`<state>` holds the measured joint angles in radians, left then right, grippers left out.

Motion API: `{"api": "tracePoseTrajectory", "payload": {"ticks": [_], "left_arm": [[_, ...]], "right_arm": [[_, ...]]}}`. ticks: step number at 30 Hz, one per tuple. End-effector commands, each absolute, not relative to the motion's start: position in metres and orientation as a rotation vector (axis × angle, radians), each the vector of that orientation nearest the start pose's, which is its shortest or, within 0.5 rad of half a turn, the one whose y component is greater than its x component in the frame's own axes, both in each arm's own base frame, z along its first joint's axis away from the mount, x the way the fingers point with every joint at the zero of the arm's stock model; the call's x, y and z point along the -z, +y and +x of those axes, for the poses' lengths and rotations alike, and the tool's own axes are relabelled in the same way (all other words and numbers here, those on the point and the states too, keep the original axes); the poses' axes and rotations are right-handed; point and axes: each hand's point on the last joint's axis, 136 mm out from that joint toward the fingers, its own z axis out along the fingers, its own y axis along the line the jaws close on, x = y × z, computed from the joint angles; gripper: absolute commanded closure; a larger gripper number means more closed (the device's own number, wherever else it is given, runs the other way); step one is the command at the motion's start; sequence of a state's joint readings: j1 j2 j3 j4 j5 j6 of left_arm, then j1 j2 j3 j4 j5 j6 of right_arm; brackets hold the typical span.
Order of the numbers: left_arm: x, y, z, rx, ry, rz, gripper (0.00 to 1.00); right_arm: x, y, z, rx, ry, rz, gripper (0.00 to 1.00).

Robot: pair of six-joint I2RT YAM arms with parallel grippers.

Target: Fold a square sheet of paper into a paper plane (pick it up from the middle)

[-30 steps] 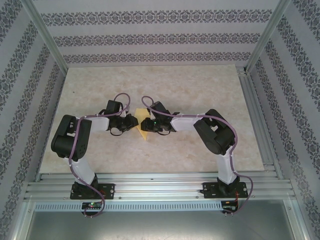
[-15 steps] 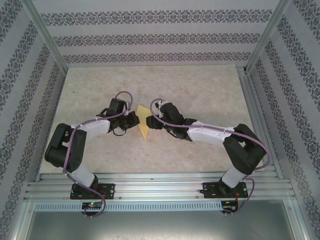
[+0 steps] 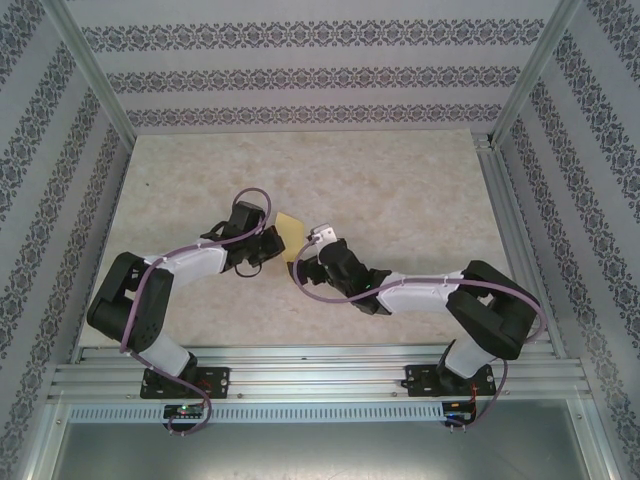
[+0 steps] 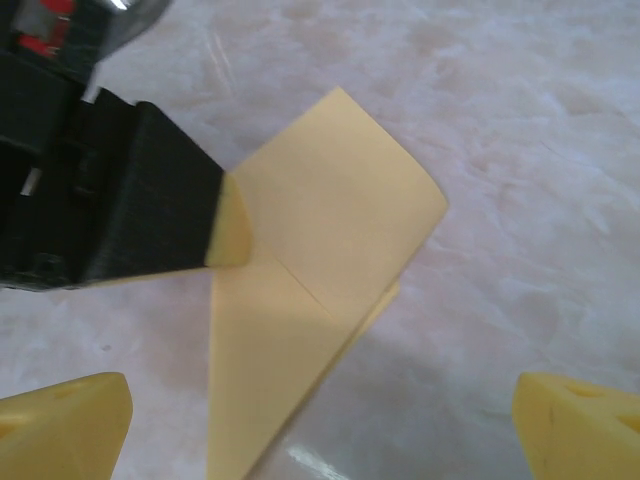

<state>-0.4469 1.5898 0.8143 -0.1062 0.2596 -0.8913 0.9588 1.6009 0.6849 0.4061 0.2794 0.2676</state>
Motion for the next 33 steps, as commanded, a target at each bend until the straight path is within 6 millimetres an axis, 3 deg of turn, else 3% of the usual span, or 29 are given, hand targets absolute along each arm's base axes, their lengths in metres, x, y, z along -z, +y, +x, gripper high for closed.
{"api": "tracePoseTrajectory", "payload": {"ticks": [1,10,20,28,33], "left_arm": [[-0.057,-0.209,0.331,0.81,2.611,-0.568,1.0],[-0.06,-0.207,0.329,0.791,2.623,-0.608,1.0],[-0.063,-0.212,0.331,0.82,2.627,-0.62,1.0],[-0.069,-0.213,0.332,0.837,2.618,-0.625,1.0],[-0.071,-0.213,0.332,0.838,2.617,-0.627,0.98]], "right_arm": [[-0.113,0.339,0.289,-0.425,1.838,-0.585,0.06],[-0.082,0.357,0.284,-0.386,1.843,-0.718,0.29],[-0.062,0.377,0.29,-0.379,1.899,-0.779,0.36],[-0.046,0.377,0.295,-0.346,1.908,-0.767,0.44],[-0.043,0.373,0.296,-0.356,1.896,-0.748,0.58]]}}
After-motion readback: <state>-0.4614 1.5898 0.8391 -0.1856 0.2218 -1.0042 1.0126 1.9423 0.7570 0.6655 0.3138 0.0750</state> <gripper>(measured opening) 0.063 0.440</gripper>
